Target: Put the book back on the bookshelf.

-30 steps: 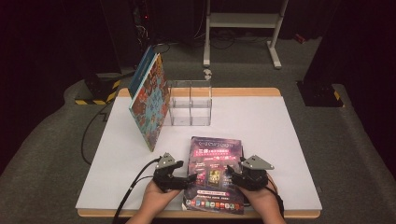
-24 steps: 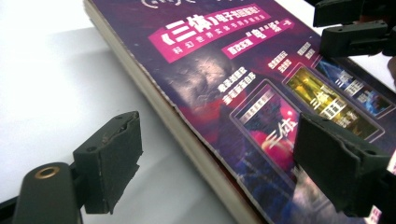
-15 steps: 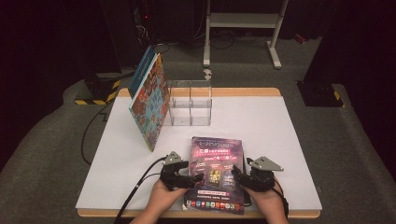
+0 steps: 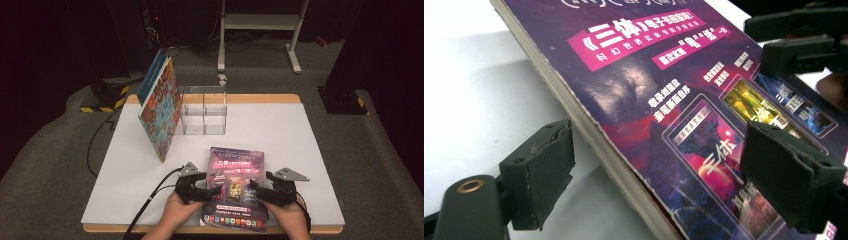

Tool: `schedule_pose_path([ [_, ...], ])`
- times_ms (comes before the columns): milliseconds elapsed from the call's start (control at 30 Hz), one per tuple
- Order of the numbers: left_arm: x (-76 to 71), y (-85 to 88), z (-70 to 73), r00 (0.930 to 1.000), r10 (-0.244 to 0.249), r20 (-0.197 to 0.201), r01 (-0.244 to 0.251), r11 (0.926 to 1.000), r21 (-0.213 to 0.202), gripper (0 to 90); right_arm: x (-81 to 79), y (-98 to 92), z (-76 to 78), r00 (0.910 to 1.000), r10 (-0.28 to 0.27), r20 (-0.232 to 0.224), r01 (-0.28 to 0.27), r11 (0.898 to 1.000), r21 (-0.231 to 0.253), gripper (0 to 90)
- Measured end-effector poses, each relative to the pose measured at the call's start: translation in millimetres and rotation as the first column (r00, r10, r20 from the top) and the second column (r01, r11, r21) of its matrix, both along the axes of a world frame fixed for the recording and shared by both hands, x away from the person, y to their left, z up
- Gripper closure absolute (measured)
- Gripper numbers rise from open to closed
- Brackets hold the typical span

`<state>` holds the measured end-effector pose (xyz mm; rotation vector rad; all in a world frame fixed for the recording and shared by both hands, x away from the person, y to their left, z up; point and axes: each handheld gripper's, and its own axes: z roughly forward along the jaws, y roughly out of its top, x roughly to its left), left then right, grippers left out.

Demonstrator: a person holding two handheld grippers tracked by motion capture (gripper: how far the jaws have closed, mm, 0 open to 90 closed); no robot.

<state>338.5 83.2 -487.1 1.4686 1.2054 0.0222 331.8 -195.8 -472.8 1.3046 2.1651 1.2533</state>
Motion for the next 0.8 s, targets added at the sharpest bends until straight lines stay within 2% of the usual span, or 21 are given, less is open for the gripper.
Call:
schedule_pose_path([
  [167, 5.3, 0.2, -2.1, 0.9995, -0.010, -0.030, 0.010, 0.9999, -0.011, 9.9, 9.8, 3.5, -1.6, 0.9989, 0.002, -0.046, -0.001, 1.000, 0.022, 20.5],
  [267, 6.2, -0.8, -1.7, 0.9995, -0.010, -0.031, 0.009, 0.9999, -0.010, 9.6, 14.1, 1.9, -3.1, 0.9974, 0.010, -0.071, -0.007, 0.999, 0.045, 19.1],
  [400, 5.7, -3.4, 1.6, 1.0000, -0.003, -0.001, 0.003, 0.9998, 0.019, 10.6, 16.2, 4.6, -1.8, 0.9977, 0.008, -0.067, -0.006, 0.999, 0.032, 19.7],
  [533, 7.9, -3.3, 3.9, 1.0000, -0.003, -0.006, 0.003, 0.9998, 0.021, 14.0, 19.2, 11.5, 1.4, 0.9994, -0.002, -0.033, 0.002, 1.000, -0.002, 24.6],
  [700, 5.1, -1.5, 9.4, 0.9970, 0.019, 0.076, -0.023, 0.9986, 0.048, 29.1, 23.8, 17.4, 5.5, 1.0000, 0.000, 0.001, 0.000, 0.999, -0.038, 30.2],
  [800, 5.0, 1.8, 10.1, 0.9962, 0.022, 0.085, -0.028, 0.9975, 0.065, 33.7, 25.2, 18.2, 6.8, 1.0000, 0.006, -0.004, -0.006, 0.999, -0.037, 29.4],
])
